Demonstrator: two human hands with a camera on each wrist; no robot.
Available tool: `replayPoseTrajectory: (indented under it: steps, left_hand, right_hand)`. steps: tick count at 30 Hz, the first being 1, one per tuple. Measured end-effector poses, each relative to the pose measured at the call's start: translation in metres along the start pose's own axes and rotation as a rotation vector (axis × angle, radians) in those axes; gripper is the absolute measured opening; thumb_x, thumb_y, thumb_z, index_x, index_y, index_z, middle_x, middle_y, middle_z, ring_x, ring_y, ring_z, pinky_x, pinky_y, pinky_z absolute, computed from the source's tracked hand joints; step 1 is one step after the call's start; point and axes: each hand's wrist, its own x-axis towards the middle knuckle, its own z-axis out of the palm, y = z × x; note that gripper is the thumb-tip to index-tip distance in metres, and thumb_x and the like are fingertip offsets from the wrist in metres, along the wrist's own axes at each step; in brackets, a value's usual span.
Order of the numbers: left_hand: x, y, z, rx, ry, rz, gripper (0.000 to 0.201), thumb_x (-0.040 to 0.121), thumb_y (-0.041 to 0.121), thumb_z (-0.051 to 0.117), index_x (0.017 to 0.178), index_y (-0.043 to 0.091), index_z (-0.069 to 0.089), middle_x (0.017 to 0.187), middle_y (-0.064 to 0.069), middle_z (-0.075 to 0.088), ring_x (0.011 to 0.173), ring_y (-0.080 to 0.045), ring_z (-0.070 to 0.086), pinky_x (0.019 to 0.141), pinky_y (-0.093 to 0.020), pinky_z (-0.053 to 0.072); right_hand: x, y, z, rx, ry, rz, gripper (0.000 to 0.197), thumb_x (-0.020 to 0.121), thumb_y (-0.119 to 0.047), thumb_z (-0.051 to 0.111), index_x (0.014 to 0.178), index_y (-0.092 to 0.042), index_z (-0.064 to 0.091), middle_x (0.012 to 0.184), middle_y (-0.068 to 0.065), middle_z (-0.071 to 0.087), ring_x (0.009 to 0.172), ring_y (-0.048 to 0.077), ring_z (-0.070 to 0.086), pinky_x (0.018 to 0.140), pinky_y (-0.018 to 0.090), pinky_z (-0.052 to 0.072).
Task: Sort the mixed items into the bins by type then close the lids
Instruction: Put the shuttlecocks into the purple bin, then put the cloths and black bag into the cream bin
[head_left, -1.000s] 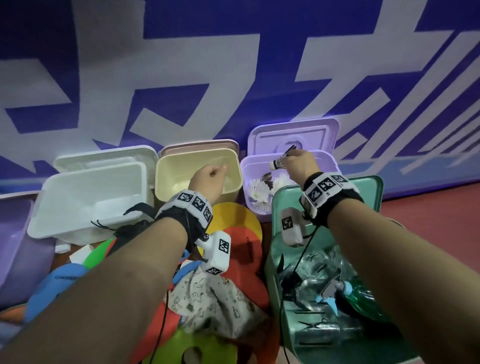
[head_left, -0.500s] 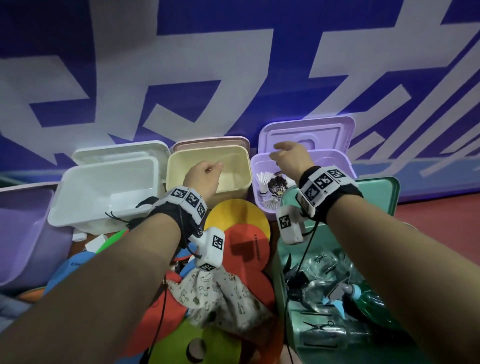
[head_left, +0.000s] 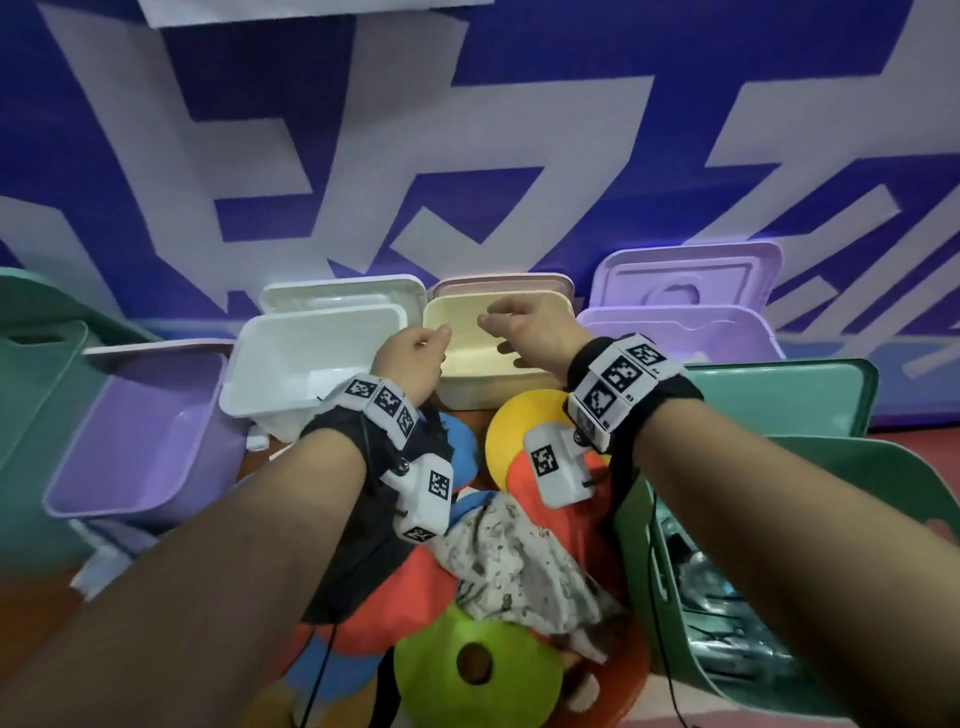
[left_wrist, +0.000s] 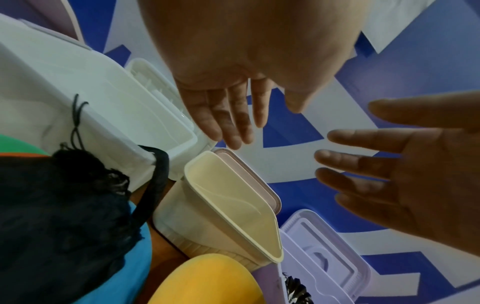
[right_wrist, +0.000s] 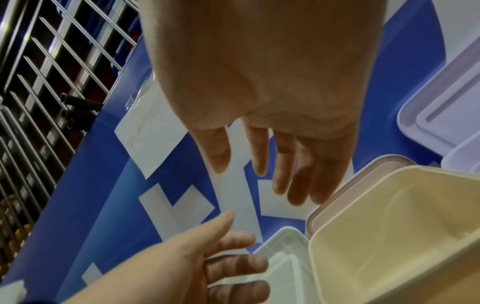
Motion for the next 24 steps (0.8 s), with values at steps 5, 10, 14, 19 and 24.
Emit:
replayPoseTrajectory:
  steps: [5,10,14,19,24]
  left_hand:
    - [-0.011,-0.033,-0.037,0.02,-0.031,-0.04,0.036,0.093,0.05,0.048,0.087,0.019,0.065,0.093,-0.004,0.069,0.091,-0.025,0.065,0.091,-0.042,0.051]
    - [-0.021,-0.063,-0.063,0.022,-0.098,-0.053,0.041,0.095,0.049,0.045,0.083,0.014,0.064,0.097,-0.008,0.07,0.094,-0.028,0.066,0.093,-0.043,0.05]
    - [-0.031,-0.091,-0.062,0.028,-0.192,-0.059,0.044,0.09,0.056,0.045,0.074,0.017,0.061,0.085,-0.007,0.065,0.086,-0.028,0.064,0.093,-0.047,0.05]
    - [-0.044,-0.111,-0.047,0.124,-0.33,-0.021,0.046,0.097,0.045,0.042,0.085,0.006,0.064,0.098,-0.023,0.068,0.091,-0.035,0.064,0.091,-0.047,0.049]
    - [-0.056,-0.115,-0.015,0.169,-0.457,0.001,0.036,0.097,0.045,0.042,0.084,0.014,0.052,0.085,-0.014,0.054,0.077,-0.026,0.055,0.079,-0.042,0.047]
  right_hand:
    - [-0.014,-0.009,0.042,-0.039,0.005,0.052,0.043,0.093,-0.033,0.057,0.129,-0.01,0.055,0.121,0.007,0.06,0.11,0.024,0.059,0.093,0.038,0.05]
    - [-0.024,-0.002,0.083,-0.045,0.048,0.126,0.041,0.091,-0.032,0.06,0.126,-0.01,0.057,0.108,0.005,0.057,0.103,0.024,0.058,0.086,0.034,0.048]
    - [-0.043,0.024,0.103,-0.067,0.073,0.241,0.052,0.093,-0.03,0.057,0.139,-0.01,0.043,0.114,0.008,0.058,0.092,0.022,0.055,0.086,0.037,0.048]
    - [-0.081,0.07,0.109,0.029,0.08,0.463,0.071,0.095,-0.047,0.048,0.152,-0.021,0.014,0.142,0.012,0.044,0.091,0.031,0.065,0.073,0.037,0.054]
    - [-0.114,0.128,0.103,-0.159,0.086,0.612,0.07,0.094,-0.052,0.043,0.148,-0.011,0.026,0.144,0.016,0.042,0.119,0.037,0.054,0.095,0.045,0.049]
